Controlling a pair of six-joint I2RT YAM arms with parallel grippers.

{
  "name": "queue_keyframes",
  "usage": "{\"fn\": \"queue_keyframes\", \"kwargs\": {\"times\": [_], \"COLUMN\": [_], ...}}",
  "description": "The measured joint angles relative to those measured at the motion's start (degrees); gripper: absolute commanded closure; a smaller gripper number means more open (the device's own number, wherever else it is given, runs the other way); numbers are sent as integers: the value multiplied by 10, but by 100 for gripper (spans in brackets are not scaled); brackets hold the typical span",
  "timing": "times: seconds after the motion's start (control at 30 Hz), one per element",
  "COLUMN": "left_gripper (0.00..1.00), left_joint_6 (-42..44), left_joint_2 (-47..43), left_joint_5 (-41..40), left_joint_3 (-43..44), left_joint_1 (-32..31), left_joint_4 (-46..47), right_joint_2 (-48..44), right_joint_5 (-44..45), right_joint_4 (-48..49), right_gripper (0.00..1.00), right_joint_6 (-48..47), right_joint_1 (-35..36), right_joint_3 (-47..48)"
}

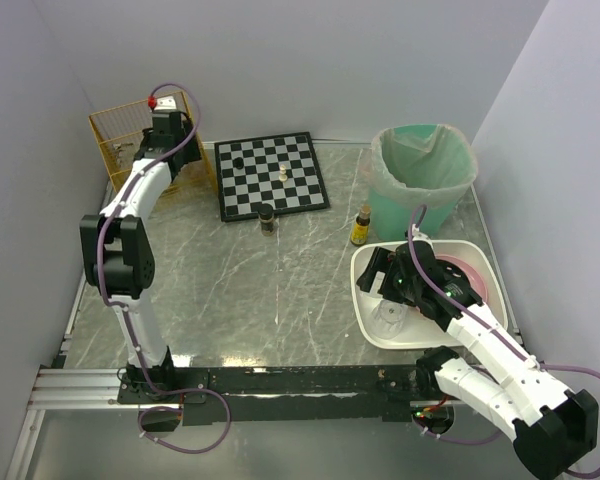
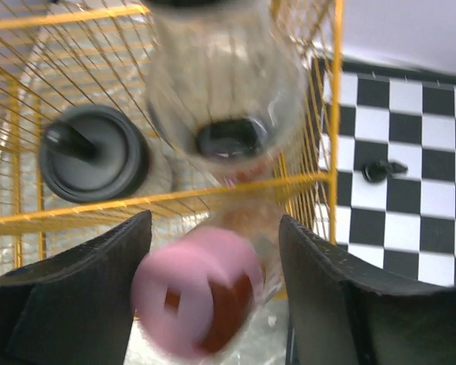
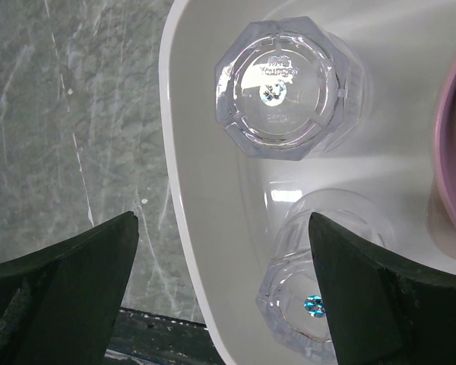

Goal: Clear the kitchen counter

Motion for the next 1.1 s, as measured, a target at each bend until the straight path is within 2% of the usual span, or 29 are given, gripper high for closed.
{"fn": "queue_keyframes", "kwargs": {"times": [0.13, 0.5, 0.67, 0.83, 1.1], "left_gripper": [20, 18, 11, 1, 2], "left_joint_6": [0, -7, -16, -33, -54], "left_joint_2": [4, 14, 11, -16, -52], "left_joint_5": [-4, 17, 26, 52, 91], "left_joint_3": [6, 2, -11, -65, -147], "left_joint_1": [8, 8, 8, 8, 8], "left_joint_4": [9, 23, 42, 78, 104], "right_joint_2": [0, 0, 0, 0, -1], "right_joint_5": [-2, -2, -2, -2, -2], "right_joint_4": [1, 1, 8, 14, 23], "right_gripper": [1, 1, 1, 1, 1], "right_joint_6": [3, 4, 4, 6, 5], "right_joint_1": [0, 0, 0, 0, 0], "right_joint_3": [0, -1, -5, -8, -15]}}
